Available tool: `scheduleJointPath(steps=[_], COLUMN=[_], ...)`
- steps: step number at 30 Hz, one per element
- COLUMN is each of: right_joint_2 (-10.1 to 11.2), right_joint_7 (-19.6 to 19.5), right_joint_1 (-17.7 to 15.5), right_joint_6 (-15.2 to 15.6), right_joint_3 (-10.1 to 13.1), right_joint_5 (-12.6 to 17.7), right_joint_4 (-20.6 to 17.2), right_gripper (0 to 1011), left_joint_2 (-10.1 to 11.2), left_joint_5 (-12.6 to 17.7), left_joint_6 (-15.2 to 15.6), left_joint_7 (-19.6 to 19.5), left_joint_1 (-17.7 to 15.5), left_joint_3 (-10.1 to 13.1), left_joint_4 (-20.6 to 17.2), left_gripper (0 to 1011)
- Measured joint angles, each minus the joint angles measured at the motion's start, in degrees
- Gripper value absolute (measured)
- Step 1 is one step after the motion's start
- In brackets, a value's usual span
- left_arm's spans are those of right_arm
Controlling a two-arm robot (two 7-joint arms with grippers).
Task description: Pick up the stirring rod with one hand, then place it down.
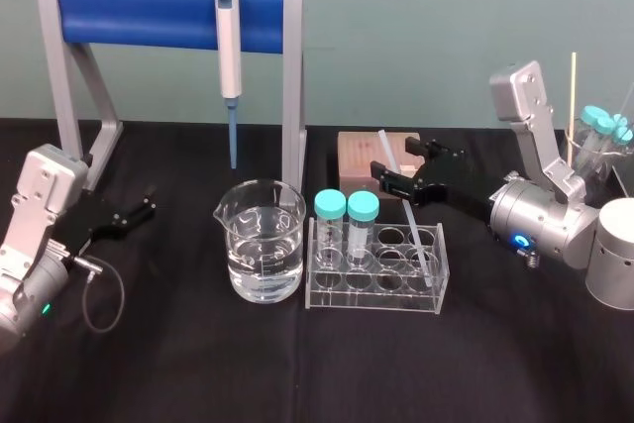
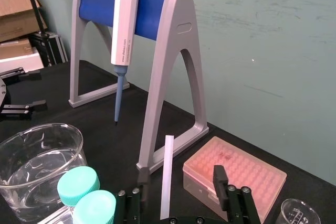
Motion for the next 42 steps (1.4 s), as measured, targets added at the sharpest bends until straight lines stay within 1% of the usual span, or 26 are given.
scheduleJointPath(steps=[1, 2, 4, 5, 7, 8, 11, 12, 14, 15, 17, 18, 21, 22, 23, 34, 39, 40, 42], right_joint_2=[0.0, 0.0, 0.0, 0.0, 0.0, 0.0, 0.0, 0.0, 0.0, 0.0, 0.0, 0.0, 0.0, 0.0, 0.0, 0.0, -0.6, -0.9, -1.2], right_joint_7=[0.0, 0.0, 0.0, 0.0, 0.0, 0.0, 0.0, 0.0, 0.0, 0.0, 0.0, 0.0, 0.0, 0.0, 0.0, 0.0, -0.6, -0.8, -0.9], right_joint_1=[0.0, 0.0, 0.0, 0.0, 0.0, 0.0, 0.0, 0.0, 0.0, 0.0, 0.0, 0.0, 0.0, 0.0, 0.0, 0.0, -1.3, -1.8, -2.3], right_joint_6=[0.0, 0.0, 0.0, 0.0, 0.0, 0.0, 0.0, 0.0, 0.0, 0.0, 0.0, 0.0, 0.0, 0.0, 0.0, 0.0, -3.9, -5.1, -6.2], right_joint_3=[0.0, 0.0, 0.0, 0.0, 0.0, 0.0, 0.0, 0.0, 0.0, 0.0, 0.0, 0.0, 0.0, 0.0, 0.0, 0.0, 1.3, 1.8, 2.2], right_joint_5=[0.0, 0.0, 0.0, 0.0, 0.0, 0.0, 0.0, 0.0, 0.0, 0.0, 0.0, 0.0, 0.0, 0.0, 0.0, 0.0, 0.5, 0.8, 1.2], right_joint_4=[0.0, 0.0, 0.0, 0.0, 0.0, 0.0, 0.0, 0.0, 0.0, 0.0, 0.0, 0.0, 0.0, 0.0, 0.0, 0.0, -0.3, -0.5, -0.8], right_gripper=[778, 723, 684, 626, 585, 523, 461, 399, 362, 303, 249, 249, 126, 126, 83, 79, 80, 80, 79], left_joint_2=[0.0, 0.0, 0.0, 0.0, 0.0, 0.0, 0.0, 0.0, 0.0, 0.0, 0.0, 0.0, 0.0, 0.0, 0.0, 0.0, 0.0, 0.0, 0.0], left_joint_5=[0.0, 0.0, 0.0, 0.0, 0.0, 0.0, 0.0, 0.0, 0.0, 0.0, 0.0, 0.0, 0.0, 0.0, 0.0, 0.0, 0.0, 0.0, 0.0], left_joint_6=[0.0, 0.0, 0.0, 0.0, 0.0, 0.0, 0.0, 0.0, 0.0, 0.0, 0.0, 0.0, 0.0, 0.0, 0.0, 0.0, 0.0, 0.0, 0.0], left_joint_7=[0.0, 0.0, 0.0, 0.0, 0.0, 0.0, 0.0, 0.0, 0.0, 0.0, 0.0, 0.0, 0.0, 0.0, 0.0, 0.0, 0.0, 0.0, 0.0], left_joint_1=[0.0, 0.0, 0.0, 0.0, 0.0, 0.0, 0.0, 0.0, 0.0, 0.0, 0.0, 0.0, 0.0, 0.0, 0.0, 0.0, 0.0, 0.0, 0.0], left_joint_3=[0.0, 0.0, 0.0, 0.0, 0.0, 0.0, 0.0, 0.0, 0.0, 0.0, 0.0, 0.0, 0.0, 0.0, 0.0, 0.0, 0.0, 0.0, 0.0], left_joint_4=[0.0, 0.0, 0.0, 0.0, 0.0, 0.0, 0.0, 0.0, 0.0, 0.0, 0.0, 0.0, 0.0, 0.0, 0.0, 0.0, 0.0, 0.0, 0.0], left_gripper=[1000, 1000, 1000, 1000, 1000, 1000, 1001, 1000, 1000, 1001, 1000, 1000, 1000, 1001, 1000, 1000, 1000, 1000, 1000])
